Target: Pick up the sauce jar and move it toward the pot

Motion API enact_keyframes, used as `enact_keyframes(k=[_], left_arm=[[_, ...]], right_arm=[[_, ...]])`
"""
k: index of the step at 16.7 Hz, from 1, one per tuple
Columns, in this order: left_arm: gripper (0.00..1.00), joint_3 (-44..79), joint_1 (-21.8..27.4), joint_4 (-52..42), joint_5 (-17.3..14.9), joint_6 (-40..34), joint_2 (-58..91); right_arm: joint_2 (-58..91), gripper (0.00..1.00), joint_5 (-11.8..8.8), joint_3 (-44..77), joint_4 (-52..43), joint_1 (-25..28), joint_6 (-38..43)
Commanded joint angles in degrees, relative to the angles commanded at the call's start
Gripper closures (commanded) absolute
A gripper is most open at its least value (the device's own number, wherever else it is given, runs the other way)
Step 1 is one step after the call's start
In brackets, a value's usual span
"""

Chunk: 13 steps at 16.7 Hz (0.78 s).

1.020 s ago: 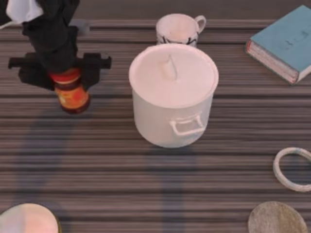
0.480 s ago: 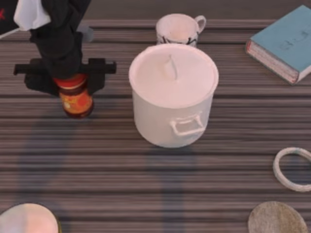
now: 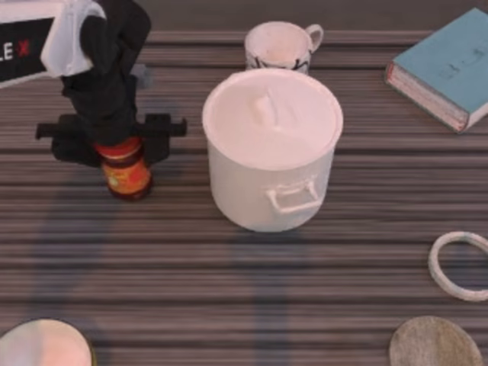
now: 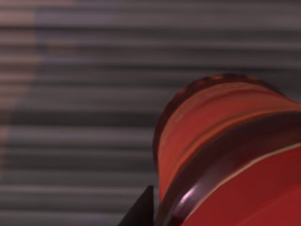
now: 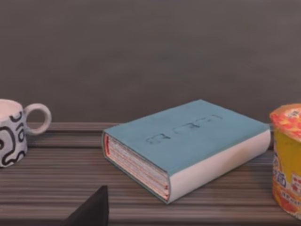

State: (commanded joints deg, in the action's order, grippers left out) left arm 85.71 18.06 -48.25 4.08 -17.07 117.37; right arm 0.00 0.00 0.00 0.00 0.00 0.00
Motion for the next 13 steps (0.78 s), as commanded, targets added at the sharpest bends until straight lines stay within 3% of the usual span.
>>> enact_keyframes(k=[2, 13], left_arm=[[1.0, 0.0, 0.0, 0.0, 0.0, 0.0, 0.0], [0.17, 0.0, 0.0, 0.0, 0.0, 0.0, 0.0]], right_arm=[[0.0, 0.0, 0.0, 0.0, 0.0, 0.0, 0.0], [0.0, 0.0, 0.0, 0.0, 0.0, 0.0, 0.0]])
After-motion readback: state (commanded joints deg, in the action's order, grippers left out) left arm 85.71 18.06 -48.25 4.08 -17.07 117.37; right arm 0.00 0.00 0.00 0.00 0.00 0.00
